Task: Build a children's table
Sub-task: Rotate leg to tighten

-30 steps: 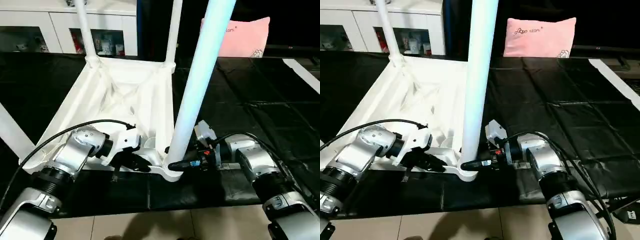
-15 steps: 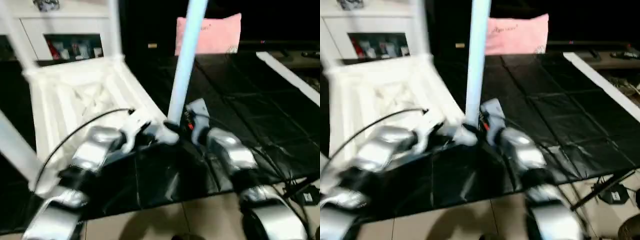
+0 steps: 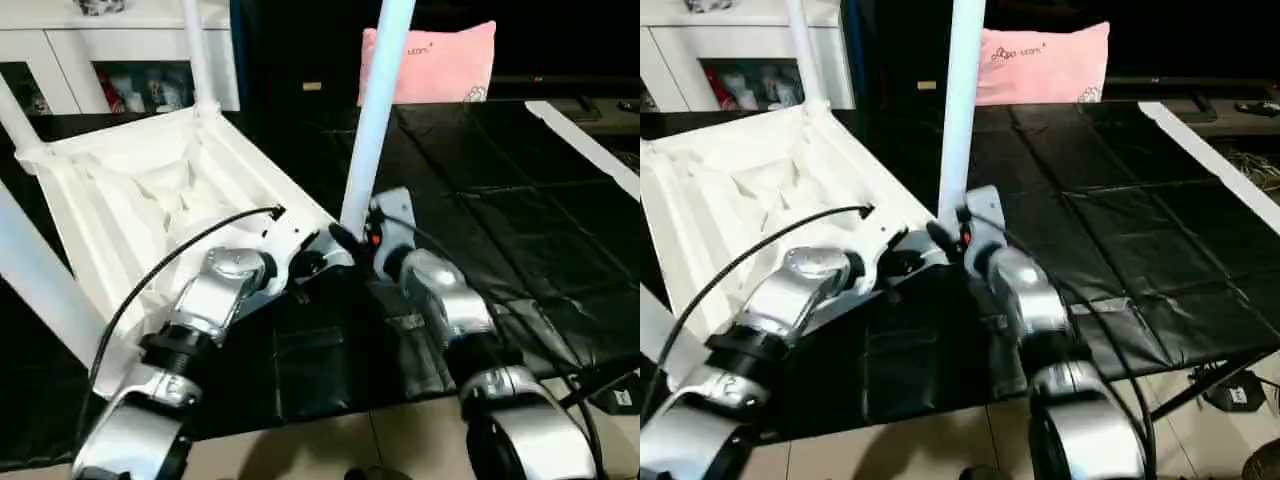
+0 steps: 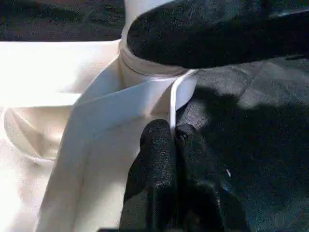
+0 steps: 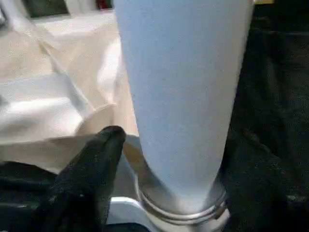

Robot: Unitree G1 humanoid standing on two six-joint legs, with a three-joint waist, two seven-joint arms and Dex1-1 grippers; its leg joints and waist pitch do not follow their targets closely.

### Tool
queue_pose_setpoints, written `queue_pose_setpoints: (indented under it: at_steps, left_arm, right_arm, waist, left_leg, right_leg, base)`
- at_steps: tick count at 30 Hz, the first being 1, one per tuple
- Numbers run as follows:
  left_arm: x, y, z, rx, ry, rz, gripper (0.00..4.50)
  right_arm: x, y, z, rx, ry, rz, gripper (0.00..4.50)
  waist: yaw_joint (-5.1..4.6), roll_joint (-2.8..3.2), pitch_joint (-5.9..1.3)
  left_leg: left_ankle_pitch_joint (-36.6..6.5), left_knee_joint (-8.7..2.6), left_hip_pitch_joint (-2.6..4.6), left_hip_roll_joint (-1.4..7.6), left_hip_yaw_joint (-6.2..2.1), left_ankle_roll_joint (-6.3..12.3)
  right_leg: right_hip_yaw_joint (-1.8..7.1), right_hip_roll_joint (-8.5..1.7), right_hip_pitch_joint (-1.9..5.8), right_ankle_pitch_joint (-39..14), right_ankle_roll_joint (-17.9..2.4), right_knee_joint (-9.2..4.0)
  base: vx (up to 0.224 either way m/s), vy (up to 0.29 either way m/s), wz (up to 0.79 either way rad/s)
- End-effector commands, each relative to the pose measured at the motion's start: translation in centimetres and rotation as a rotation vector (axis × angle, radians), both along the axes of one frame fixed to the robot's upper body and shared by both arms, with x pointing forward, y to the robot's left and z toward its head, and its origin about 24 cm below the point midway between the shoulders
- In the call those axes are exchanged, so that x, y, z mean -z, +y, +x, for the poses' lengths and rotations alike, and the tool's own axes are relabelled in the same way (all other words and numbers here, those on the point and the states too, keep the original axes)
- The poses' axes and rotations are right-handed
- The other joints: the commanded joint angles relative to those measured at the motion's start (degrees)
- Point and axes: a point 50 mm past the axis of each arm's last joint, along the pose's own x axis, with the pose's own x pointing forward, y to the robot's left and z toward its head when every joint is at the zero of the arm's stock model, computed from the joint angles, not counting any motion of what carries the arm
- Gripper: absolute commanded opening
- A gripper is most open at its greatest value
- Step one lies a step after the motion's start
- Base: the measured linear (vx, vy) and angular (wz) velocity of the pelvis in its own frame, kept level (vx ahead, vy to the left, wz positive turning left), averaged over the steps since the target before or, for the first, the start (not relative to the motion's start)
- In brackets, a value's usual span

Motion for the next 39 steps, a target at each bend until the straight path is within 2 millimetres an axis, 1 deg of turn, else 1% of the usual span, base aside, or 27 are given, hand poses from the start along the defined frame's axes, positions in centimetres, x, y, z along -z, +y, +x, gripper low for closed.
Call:
queue_pose_setpoints:
  at_steps: [1, 2, 3, 5, 6, 8, 9, 10, 11, 13, 15, 17, 18, 19, 20, 21, 23, 25, 26, 27, 29, 30, 32, 34, 35, 37, 39]
  left_arm:
    - [-0.3, -0.8, -0.7, 0.113, -0.017, -0.019, 0.00]
    - [-0.2, -0.6, -0.8, 0.138, -0.015, -0.008, 0.00]
    - [-0.1, -0.4, -1.0, 0.160, -0.009, 0.001, 0.00]
    - [0.0, -0.1, -1.2, 0.176, -0.001, 0.009, 0.00]
    - [0.1, 0.2, -1.4, 0.217, 0.009, 0.008, 0.00]
    - [0.1, 1.1, -1.9, 0.306, 0.031, 0.006, 0.00]
    - [0.0, 1.3, -2.0, 0.333, 0.027, 0.004, 0.00]
    - [-0.1, 1.3, -2.1, 0.341, 0.029, 0.003, 0.00]
    - [-0.2, 1.7, -2.4, 0.397, 0.044, -0.003, 0.00]
    - [-0.3, 2.1, -2.7, 0.436, 0.059, -0.004, 0.00]
    - [-0.4, 2.4, -2.9, 0.478, 0.072, 0.004, 0.00]
    - [-0.5, 3.1, -3.2, 0.563, 0.108, 0.031, 0.00]
    - [-0.5, 3.3, -3.3, 0.586, 0.117, 0.040, 0.00]
    - [-0.5, 3.3, -3.3, 0.586, 0.117, 0.040, 0.00]
    - [-0.5, 3.4, -3.4, 0.614, 0.127, 0.048, 0.00]
    - [-0.6, 3.4, -3.5, 0.638, 0.134, 0.054, 0.00]
    - [-0.6, 3.5, -3.6, 0.649, 0.137, 0.057, 0.00]
    - [-0.6, 3.5, -3.5, 0.659, 0.139, 0.060, 0.00]
    - [-0.7, 3.5, -3.5, 0.661, 0.138, 0.060, 0.00]
    - [-0.7, 3.5, -3.5, 0.665, 0.140, 0.059, 0.00]
    - [-0.8, 3.5, -3.6, 0.676, 0.144, 0.057, 0.00]
    - [-0.8, 3.6, -3.6, 0.680, 0.146, 0.056, 0.00]
    - [-0.8, 3.6, -3.7, 0.690, 0.151, 0.056, 0.00]
    - [-0.8, 3.7, -3.8, 0.694, 0.154, 0.058, 0.00]
    - [-0.7, 3.7, -3.9, 0.699, 0.157, 0.060, 0.00]
    - [-0.7, 3.8, -3.9, 0.701, 0.159, 0.062, 0.00]
    - [-0.7, 3.9, -3.9, 0.704, 0.163, 0.065, 0.00]
  right_arm:
    - [-0.3, 0.2, -0.7, -0.115, -0.022, 0.053, 3.59]
    - [-0.4, -0.2, -0.8, -0.135, -0.039, 0.047, 3.64]
    - [-0.5, -0.6, -1.0, -0.161, -0.051, 0.036, 3.66]
    - [-0.5, -1.0, -1.1, -0.193, -0.063, 0.020, 3.86]
    - [-0.5, -1.6, -1.5, -0.254, -0.071, -0.002, 3.99]
    - [-0.5, -2.9, -2.4, -0.396, -0.079, -0.039, 4.11]
    - [-0.6, -3.2, -2.6, -0.424, -0.081, -0.047, 4.18]
    - [-0.6, -3.2, -2.7, -0.433, -0.081, -0.050, 4.30]
    - [-0.7, -3.8, -3.0, -0.500, -0.082, -0.073, 4.30]
    - [-0.8, -4.1, -3.3, -0.550, -0.085, -0.091, 4.30]
    - [-0.8, -4.4, -3.5, -0.608, -0.083, -0.109, 4.30]
    - [-1.0, -4.6, -3.9, -0.710, -0.085, -0.126, 4.30]
    - [-1.0, -4.6, -3.9, -0.727, -0.088, -0.128, 4.30]
    - [-1.0, -4.6, -3.9, -0.727, -0.088, -0.128, 4.30]
    - [-1.1, -4.5, -3.9, -0.749, -0.090, -0.127, 4.30]
    - [-1.1, -4.5, -3.9, -0.771, -0.090, -0.121, 4.30]
    - [-1.1, -4.4, -3.9, -0.790, -0.084, -0.113, 4.30]
    - [-1.1, -4.3, -4.0, -0.825, -0.072, -0.105, 4.05]
    - [-1.1, -4.2, -4.1, -0.841, -0.065, -0.099, 4.05]
    - [-1.2, -4.2, -4.1, -0.861, -0.052, -0.088, 3.96]
    - [-1.2, -4.2, -4.2, -0.890, -0.037, -0.076, 3.86]
    - [-1.2, -4.2, -4.2, -0.900, -0.033, -0.074, 3.75]
    - [-1.1, -4.2, -4.3, -0.915, -0.025, -0.073, 3.55]
    - [-1.1, -4.3, -4.3, -0.920, -0.021, -0.074, 3.49]
    - [-1.0, -4.3, -4.4, -0.928, -0.016, -0.073, 3.42]
    - [-1.0, -4.3, -4.4, -0.932, -0.013, -0.073, 3.15]
    - [-1.0, -4.3, -4.4, -0.943, -0.008, -0.072, 3.05]
  waist:
    - [0.40, 0.59, -3.68]
    - [0.47, 0.61, -3.65]
    - [0.42, 0.61, -3.66]
    - [0.47, 0.61, -3.68]
    - [0.59, 0.63, -3.64]
    - [0.77, 0.57, -3.65]
    - [1.05, 0.59, -3.65]
    - [1.07, 0.57, -3.68]
    - [1.24, 0.60, -3.66]
    - [1.33, 0.54, -3.65]
    - [1.55, 0.59, -3.55]
    - [1.79, 0.43, -3.63]
    - [1.79, 0.50, -3.65]
    - [1.80, 0.24, -3.66]
    - [1.87, 0.34, -3.66]
    - [1.92, 0.17, -3.68]
    - [2.09, 0.25, -3.66]
    - [2.44, 0.31, -3.73]
    - [2.56, 0.30, -3.73]
    - [2.80, 0.28, -3.77]
    - [3.01, 0.27, -3.80]
    - [3.11, 0.30, -3.80]
    - [3.15, 0.28, -3.83]
    - [3.17, 0.15, -3.88]
    - [3.18, 0.18, -3.85]
    - [3.19, 0.16, -3.82]
    - [3.22, 0.13, -3.82]
  left_leg:
    - [-12.9, -3.17, -1.19, -1.06, 1.56, 3.17]
    - [-12.9, -3.19, -1.13, -0.99, 1.55, 3.29]
    - [-12.8, -3.17, -1.25, -0.97, 1.54, 3.31]
    - [-12.6, -3.14, -1.16, -0.99, 1.55, 3.26]
    - [-12.6, -3.13, -1.09, -1.00, 1.57, 3.34]
    - [-12.5, -3.06, -1.12, -0.97, 1.62, 3.66]
    - [-12.5, -3.09, -1.06, -0.96, 1.57, 3.83]
    - [-12.5, -3.03, -1.09, -0.94, 1.65, 4.00]
    - [-12.4, -3.06, -1.03, -0.83, 1.67, 4.09]
    - [-12.4, -3.10, -1.06, -0.79, 1.67, 3.99]
    - [-12.8, -3.14, -0.90, -0.69, 1.70, 3.71]
    - [-12.8, -3.11, -0.83, -0.62, 1.68, 3.74]
    - [-12.4, -3.13, -0.99, -0.60, 1.66, 3.66]
    - [-12.2, -3.11, -1.02, -0.58, 1.70, 3.69]
    - [-11.9, -3.12, -1.02, -0.58, 1.68, 3.56]
    - [-11.6, -3.05, -1.07, -0.59, 1.71, 3.55]
    - [-11.4, -3.06, -1.02, -0.55, 1.74, 3.52]
    - [-10.7, -2.99, -0.97, -0.48, 1.81, 3.46]
    - [-10.6, -2.95, -0.97, -0.48, 1.84, 3.47]
    - [-10.1, -2.93, -0.97, -0.50, 1.86, 3.45]
    - [-10.0, -2.92, -0.95, -0.47, 1.85, 3.37]
    - [-9.8, -2.92, -0.95, -0.44, 1.86, 3.38]
    - [-9.7, -2.89, -1.01, -0.46, 1.85, 3.34]
    - [-9.4, -2.85, -1.06, -0.50, 1.86, 3.24]
    - [-9.3, -2.88, -1.07, -0.52, 1.84, 3.16]
    - [-9.5, -2.87, -1.08, -0.55, 1.85, 3.04]
    - [-9.6, -2.86, -1.08, -0.55, 1.86, 2.99]
  right_leg:
    - [1.51, -2.45, 4.30, -16.7, -10.0, -4.66]
    - [1.47, -2.36, 4.26, -16.4, -10.2, -4.69]
    - [1.52, -2.41, 4.32, -15.7, -10.6, -4.57]
    - [1.49, -2.39, 4.29, -15.7, -10.7, -4.58]
    - [1.47, -2.35, 4.28, -15.9, -10.7, -4.62]
    - [1.52, -2.35, 4.31, -15.5, -10.9, -4.59]
    - [1.45, -2.36, 4.35, -15.5, -10.9, -4.64]
    - [1.53, -2.38, 4.36, -15.3, -10.9, -4.57]
    - [1.52, -2.37, 4.24, -14.8, -11.1, -4.53]
    - [1.50, -2.41, 4.22, -14.7, -11.5, -4.40]
    - [1.53, -2.48, 4.04, -15.3, -11.7, -4.40]
    - [1.47, -2.54, 4.05, -15.2, -11.8, -4.35]
    - [1.48, -2.57, 4.18, -14.8, -11.9, -4.19]
    - [1.46, -2.55, 4.17, -14.5, -11.9, -4.17]
    - [1.45, -2.57, 4.19, -14.3, -12.0, -4.05]
    - [1.47, -2.63, 4.25, -14.3, -11.9, -4.00]
    - [1.46, -2.64, 4.24, -14.5, -11.9, -4.00]
    - [1.49, -2.64, 4.25, -13.4, -12.1, -3.85]
    - [1.51, -2.63, 4.24, -13.2, -12.2, -3.83]
    - [1.50, -2.59, 4.31, -12.7, -12.3, -3.74]
    - [1.44, -2.56, 4.34, -12.4, -12.3, -3.63]
    - [1.44, -2.60, 4.33, -12.2, -12.4, -3.63]
    - [1.43, -2.64, 4.38, -12.0, -12.4, -3.58]
    - [1.42, -2.61, 4.38, -11.7, -12.5, -3.54]
    - [1.41, -2.63, 4.38, -11.9, -12.5, -3.57]
    - [1.40, -2.60, 4.40, -12.5, -12.2, -3.62]
    - [1.40, -2.63, 4.40, -13.4, -11.8, -3.70]
  base:
    - [0.000, 0.000, 0.00]
    - [0.000, 0.000, 0.00]
    - [0.000, 0.000, 0.00]
    - [0.000, 0.000, 0.00]
    - [0.000, 0.000, 0.00]
    - [0.000, 0.000, 0.00]
    - [0.000, 0.000, 0.00]
    - [0.000, 0.000, 0.00]
    - [0.000, 0.000, 0.00]
    - [0.000, 0.000, 0.00]
    - [0.000, 0.000, 0.00]
    - [0.000, 0.000, 0.00]
    - [0.000, 0.000, 0.00]
    - [0.000, 0.000, 0.00]
    - [0.000, 0.000, 0.00]
    - [0.000, 0.000, 0.00]
    - [0.000, 0.000, 0.00]
    - [0.000, 0.000, 0.00]
    - [0.000, 0.000, 0.00]
    - [0.000, 0.000, 0.00]
    - [0.000, 0.000, 0.00]
    - [0.000, 0.000, 0.00]
    - [0.000, 0.000, 0.00]
    - [0.000, 0.000, 0.00]
    - [0.000, 0.000, 0.00]
    - [0.000, 0.000, 0.00]
    - [0.000, 0.000, 0.00]
